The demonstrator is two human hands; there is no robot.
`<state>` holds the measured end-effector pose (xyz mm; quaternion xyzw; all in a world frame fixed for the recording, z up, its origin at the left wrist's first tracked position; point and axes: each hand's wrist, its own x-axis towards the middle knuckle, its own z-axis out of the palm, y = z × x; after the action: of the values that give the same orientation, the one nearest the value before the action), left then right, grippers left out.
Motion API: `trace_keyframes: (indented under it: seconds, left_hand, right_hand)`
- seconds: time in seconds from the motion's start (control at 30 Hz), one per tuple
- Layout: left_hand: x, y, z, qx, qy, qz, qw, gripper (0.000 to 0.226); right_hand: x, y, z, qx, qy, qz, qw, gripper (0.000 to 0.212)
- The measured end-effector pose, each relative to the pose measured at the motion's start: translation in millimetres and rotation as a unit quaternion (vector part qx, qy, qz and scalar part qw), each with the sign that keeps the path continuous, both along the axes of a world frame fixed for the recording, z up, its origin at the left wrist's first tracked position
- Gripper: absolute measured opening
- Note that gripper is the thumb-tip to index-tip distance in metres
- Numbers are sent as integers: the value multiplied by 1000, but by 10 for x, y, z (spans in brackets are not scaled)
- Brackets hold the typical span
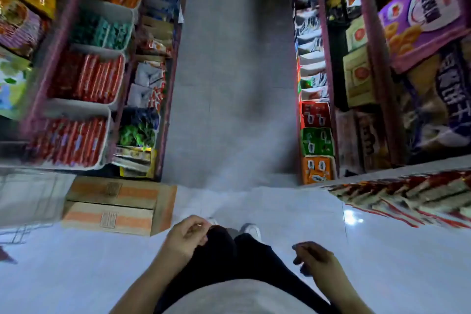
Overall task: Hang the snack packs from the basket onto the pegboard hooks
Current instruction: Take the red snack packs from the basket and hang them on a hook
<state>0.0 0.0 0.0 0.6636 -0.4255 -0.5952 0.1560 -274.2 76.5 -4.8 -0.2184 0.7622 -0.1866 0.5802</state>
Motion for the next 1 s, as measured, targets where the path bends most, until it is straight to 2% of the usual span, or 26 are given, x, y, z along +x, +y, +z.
trace_keyframes:
  seconds: [0.17, 0.27, 0.43, 0.6, 0.9, 1.0]
  left_hand:
    - [-149, -346, 173, -31, 9, 29, 999, 17]
    - [-100, -571, 256, -29, -23, 29, 999, 14]
    - [111, -1288, 284, -36, -56, 30, 997, 21]
    - [293, -2512, 284, -44, -71, 13, 996, 20]
    - [-251, -4996, 505, -69, 53, -85, 993, 10]
    - [-474, -5740, 469, -79, 63, -104, 989, 11]
  right_hand:
    - [44, -635, 196, -61, -19, 46, 997, 16]
    - [98, -1061, 314, -77, -28, 76, 994, 15]
    - [239, -2033, 380, -124, -45, 56, 990, 16]
    - [360, -3050, 410, -125, -34, 32, 991, 13]
    - [276, -4858, 568, -148, -33, -38, 988, 14]
    - [60, -5603, 490, -159, -25, -42, 986, 14]
